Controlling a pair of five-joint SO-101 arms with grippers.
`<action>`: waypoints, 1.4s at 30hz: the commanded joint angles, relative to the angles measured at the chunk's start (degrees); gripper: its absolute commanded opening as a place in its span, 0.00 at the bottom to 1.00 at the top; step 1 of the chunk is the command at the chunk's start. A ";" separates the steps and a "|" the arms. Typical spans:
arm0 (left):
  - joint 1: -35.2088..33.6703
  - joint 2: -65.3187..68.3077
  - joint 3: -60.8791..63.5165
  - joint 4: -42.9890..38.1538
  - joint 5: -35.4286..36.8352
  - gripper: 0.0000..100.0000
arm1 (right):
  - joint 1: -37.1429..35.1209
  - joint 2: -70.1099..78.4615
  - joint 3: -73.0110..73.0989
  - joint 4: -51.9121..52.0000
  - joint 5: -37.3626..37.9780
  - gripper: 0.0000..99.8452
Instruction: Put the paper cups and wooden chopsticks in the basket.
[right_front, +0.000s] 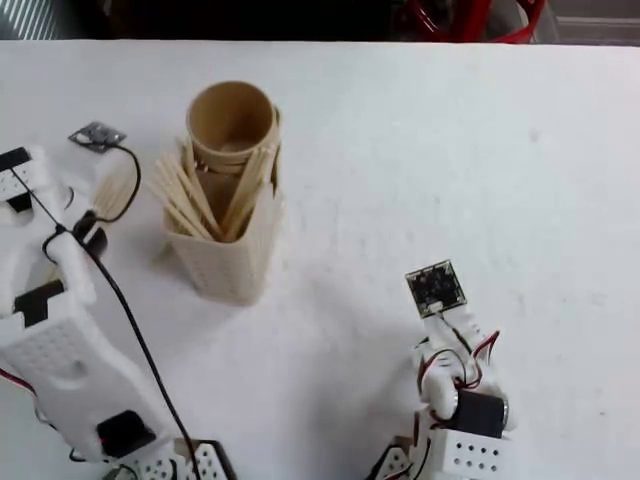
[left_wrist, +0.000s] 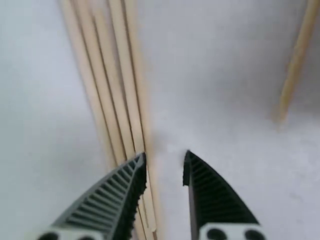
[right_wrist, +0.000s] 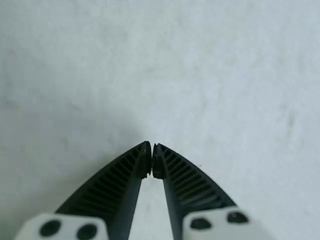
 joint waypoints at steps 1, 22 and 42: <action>0.66 0.57 -3.08 -3.34 1.93 0.14 | 0.22 -0.40 0.53 -0.92 0.18 0.02; 0.57 10.95 -2.73 -1.23 1.41 0.05 | 0.22 -0.40 0.53 -0.92 0.18 0.02; -1.10 -22.73 -2.55 14.77 5.01 0.02 | 0.22 -0.40 0.53 -0.92 0.18 0.02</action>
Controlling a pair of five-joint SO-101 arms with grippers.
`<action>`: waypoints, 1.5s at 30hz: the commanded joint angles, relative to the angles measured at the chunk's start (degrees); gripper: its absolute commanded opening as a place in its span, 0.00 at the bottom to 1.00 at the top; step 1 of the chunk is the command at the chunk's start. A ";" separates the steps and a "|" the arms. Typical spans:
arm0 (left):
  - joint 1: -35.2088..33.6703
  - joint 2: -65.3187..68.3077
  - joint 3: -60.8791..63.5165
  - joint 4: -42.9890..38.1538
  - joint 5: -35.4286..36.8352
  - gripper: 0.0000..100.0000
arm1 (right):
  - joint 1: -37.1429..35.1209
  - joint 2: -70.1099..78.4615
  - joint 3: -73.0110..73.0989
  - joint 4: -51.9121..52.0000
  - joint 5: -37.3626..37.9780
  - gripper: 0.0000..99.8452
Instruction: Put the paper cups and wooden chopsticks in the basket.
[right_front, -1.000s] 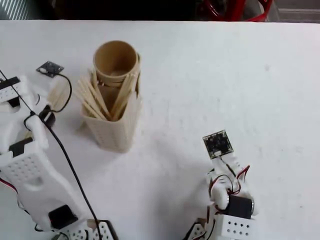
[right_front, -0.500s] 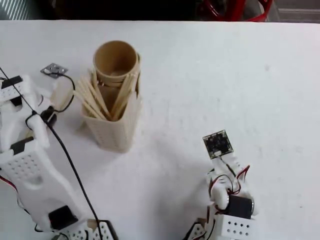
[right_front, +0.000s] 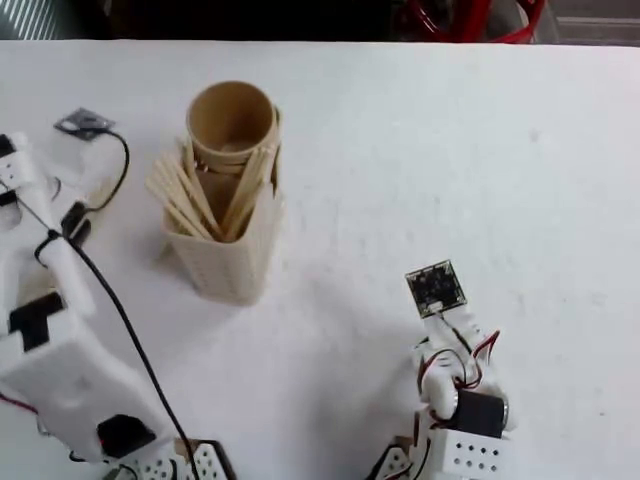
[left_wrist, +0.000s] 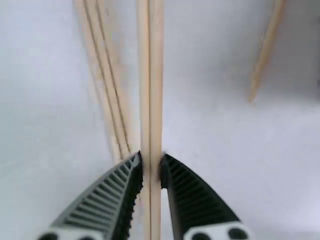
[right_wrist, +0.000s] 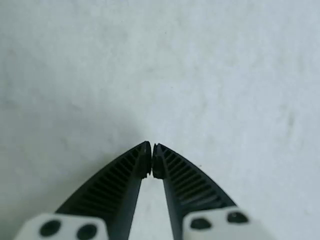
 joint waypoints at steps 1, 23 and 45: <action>-0.48 -13.85 -0.26 3.25 4.48 0.02 | 0.22 -0.40 0.53 -0.92 0.18 0.02; 30.81 -62.73 -0.79 -13.45 46.86 0.02 | 0.22 -0.40 0.53 -0.92 0.18 0.02; 41.19 -59.91 27.25 -34.55 50.64 0.03 | 0.22 -0.40 0.53 -0.92 0.18 0.02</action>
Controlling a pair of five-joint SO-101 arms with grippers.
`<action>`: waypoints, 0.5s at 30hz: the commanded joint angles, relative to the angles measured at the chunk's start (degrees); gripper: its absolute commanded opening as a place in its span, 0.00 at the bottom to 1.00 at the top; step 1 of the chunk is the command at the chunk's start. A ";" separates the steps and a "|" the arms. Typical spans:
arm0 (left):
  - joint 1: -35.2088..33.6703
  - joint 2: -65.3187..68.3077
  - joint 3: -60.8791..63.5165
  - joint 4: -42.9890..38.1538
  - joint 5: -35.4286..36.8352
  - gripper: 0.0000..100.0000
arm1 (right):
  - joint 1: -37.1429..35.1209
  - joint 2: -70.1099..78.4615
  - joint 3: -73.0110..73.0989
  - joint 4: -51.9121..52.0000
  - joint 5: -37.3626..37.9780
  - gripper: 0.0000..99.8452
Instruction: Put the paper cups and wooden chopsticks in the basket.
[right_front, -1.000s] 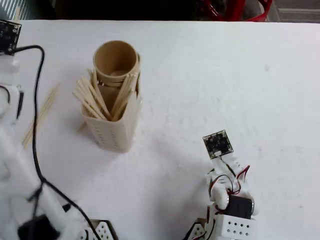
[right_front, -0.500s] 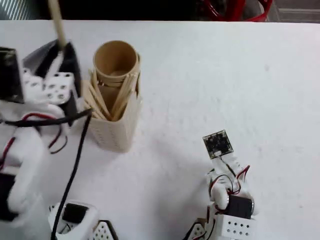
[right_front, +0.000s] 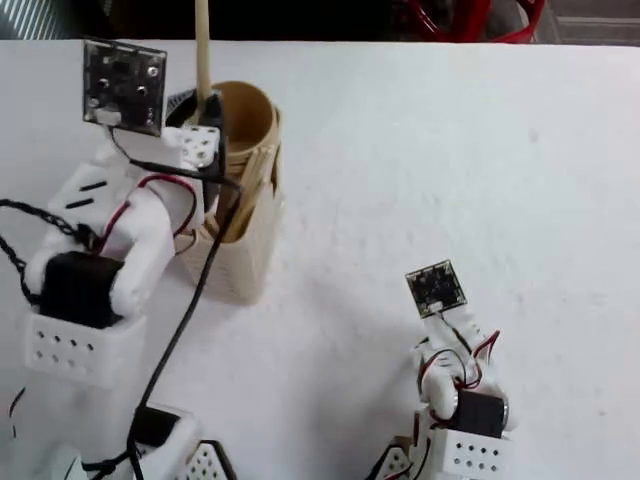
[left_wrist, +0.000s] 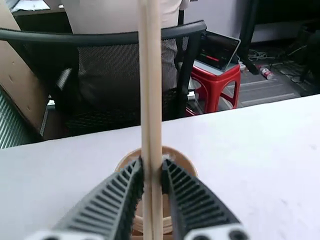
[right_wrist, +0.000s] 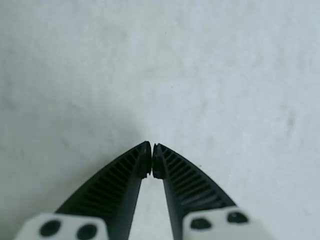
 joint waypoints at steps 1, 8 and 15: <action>-0.66 -0.48 0.70 -1.49 0.09 0.04 | 0.22 -0.40 0.53 -0.92 0.18 0.02; -3.38 -0.48 2.20 -1.05 0.09 0.11 | 0.22 -0.40 0.53 -0.92 0.18 0.02; -6.64 -0.57 1.58 -0.97 -1.67 0.11 | 0.22 -0.40 0.53 -0.92 0.18 0.02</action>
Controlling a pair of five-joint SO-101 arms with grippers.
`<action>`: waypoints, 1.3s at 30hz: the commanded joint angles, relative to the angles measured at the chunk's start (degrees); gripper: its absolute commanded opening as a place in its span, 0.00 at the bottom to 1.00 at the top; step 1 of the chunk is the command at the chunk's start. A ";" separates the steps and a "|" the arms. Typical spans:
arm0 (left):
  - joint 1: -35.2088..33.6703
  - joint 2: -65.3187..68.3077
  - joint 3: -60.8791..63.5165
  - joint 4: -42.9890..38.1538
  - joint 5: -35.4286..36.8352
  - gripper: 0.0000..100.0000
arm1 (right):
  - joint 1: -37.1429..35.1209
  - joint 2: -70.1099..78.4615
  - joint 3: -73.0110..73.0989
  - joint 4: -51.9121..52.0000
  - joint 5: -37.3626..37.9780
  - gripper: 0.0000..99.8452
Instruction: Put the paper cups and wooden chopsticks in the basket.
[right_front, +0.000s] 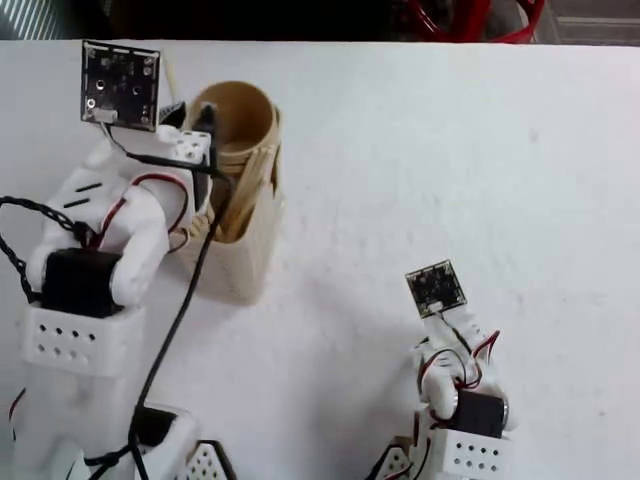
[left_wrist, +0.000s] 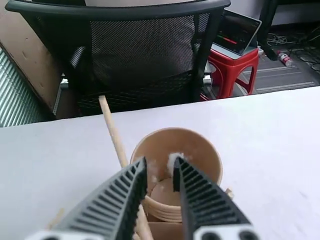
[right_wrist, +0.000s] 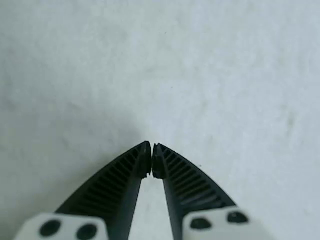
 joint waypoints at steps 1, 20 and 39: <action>-3.38 -1.19 -1.32 -0.79 -3.60 0.11 | 0.22 -0.40 0.53 -0.92 0.18 0.02; -47.52 20.00 -0.44 2.64 -35.69 0.11 | 0.22 -0.40 0.53 -0.92 0.18 0.02; -42.42 54.64 -0.53 -5.36 -50.64 0.17 | 0.22 -0.40 0.53 -0.92 0.18 0.02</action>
